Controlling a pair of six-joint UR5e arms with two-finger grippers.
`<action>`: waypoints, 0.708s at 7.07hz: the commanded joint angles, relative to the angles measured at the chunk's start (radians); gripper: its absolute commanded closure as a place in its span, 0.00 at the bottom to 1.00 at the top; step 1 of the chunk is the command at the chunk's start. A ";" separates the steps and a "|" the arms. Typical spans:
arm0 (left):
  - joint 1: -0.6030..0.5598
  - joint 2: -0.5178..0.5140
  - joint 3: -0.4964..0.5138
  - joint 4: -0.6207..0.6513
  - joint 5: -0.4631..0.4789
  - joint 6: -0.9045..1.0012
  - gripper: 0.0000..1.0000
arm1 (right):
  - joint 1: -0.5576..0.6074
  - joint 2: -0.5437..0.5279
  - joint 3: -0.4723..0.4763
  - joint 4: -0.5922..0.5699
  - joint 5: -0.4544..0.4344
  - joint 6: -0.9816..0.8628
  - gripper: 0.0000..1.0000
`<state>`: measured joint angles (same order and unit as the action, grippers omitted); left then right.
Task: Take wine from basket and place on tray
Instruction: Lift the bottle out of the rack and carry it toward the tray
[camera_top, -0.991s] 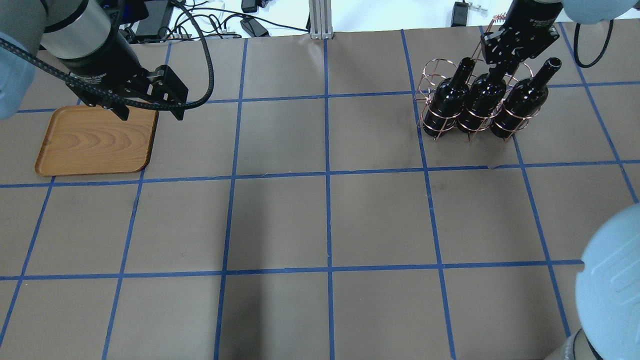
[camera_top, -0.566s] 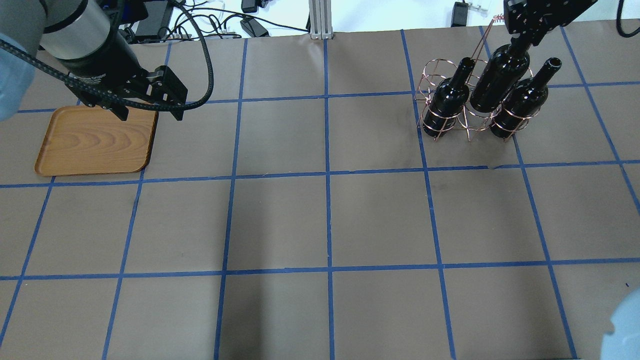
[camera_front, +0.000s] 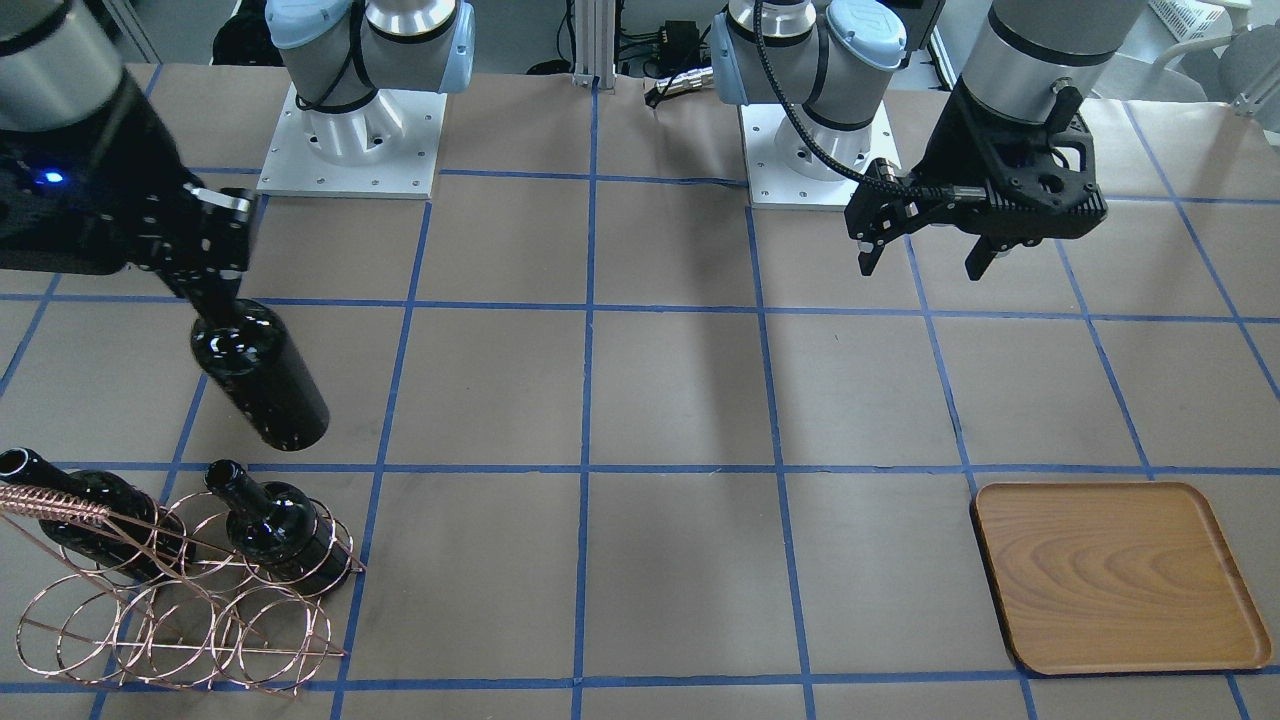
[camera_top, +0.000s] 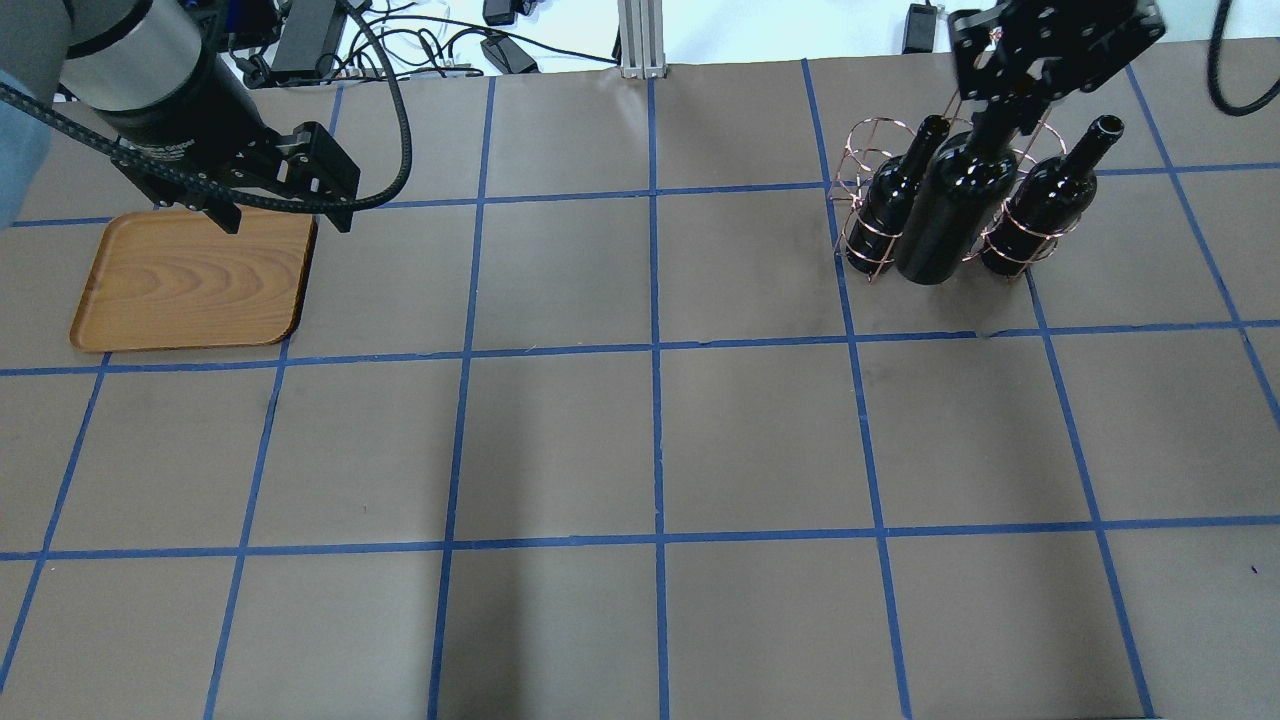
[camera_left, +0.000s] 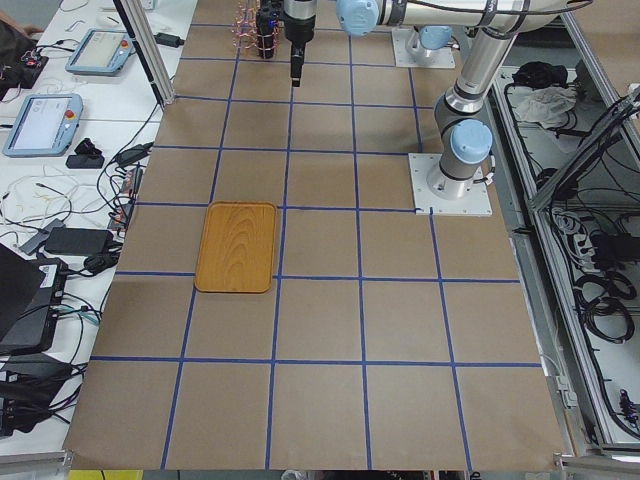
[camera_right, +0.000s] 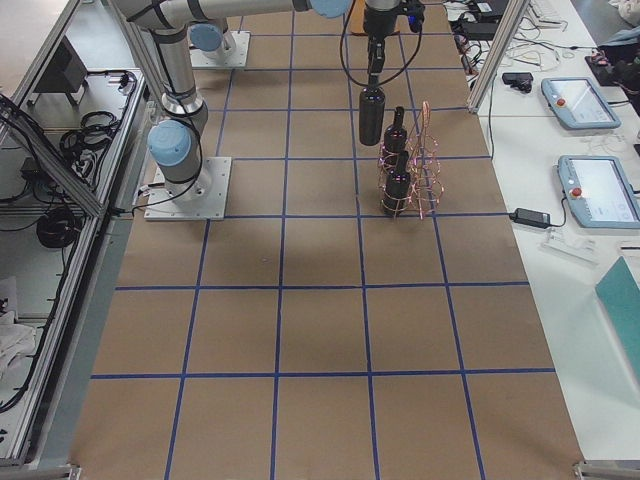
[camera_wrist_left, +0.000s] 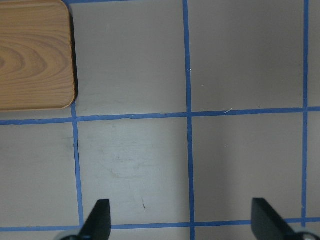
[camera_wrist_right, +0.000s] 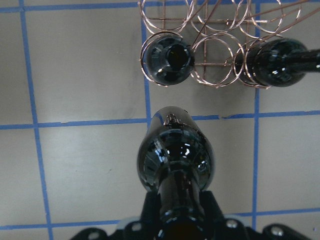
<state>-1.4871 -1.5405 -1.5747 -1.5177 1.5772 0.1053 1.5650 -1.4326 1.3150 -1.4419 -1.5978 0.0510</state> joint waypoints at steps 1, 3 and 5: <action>0.053 0.002 0.001 0.001 -0.014 0.060 0.00 | 0.181 0.035 0.068 -0.115 0.002 0.273 1.00; 0.088 0.003 0.012 0.001 -0.006 0.066 0.00 | 0.362 0.139 0.069 -0.269 -0.001 0.518 1.00; 0.100 0.003 0.012 0.001 -0.011 0.109 0.00 | 0.437 0.190 0.066 -0.362 0.001 0.631 1.00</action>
<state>-1.3941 -1.5372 -1.5640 -1.5171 1.5671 0.1974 1.9483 -1.2755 1.3826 -1.7439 -1.6004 0.5978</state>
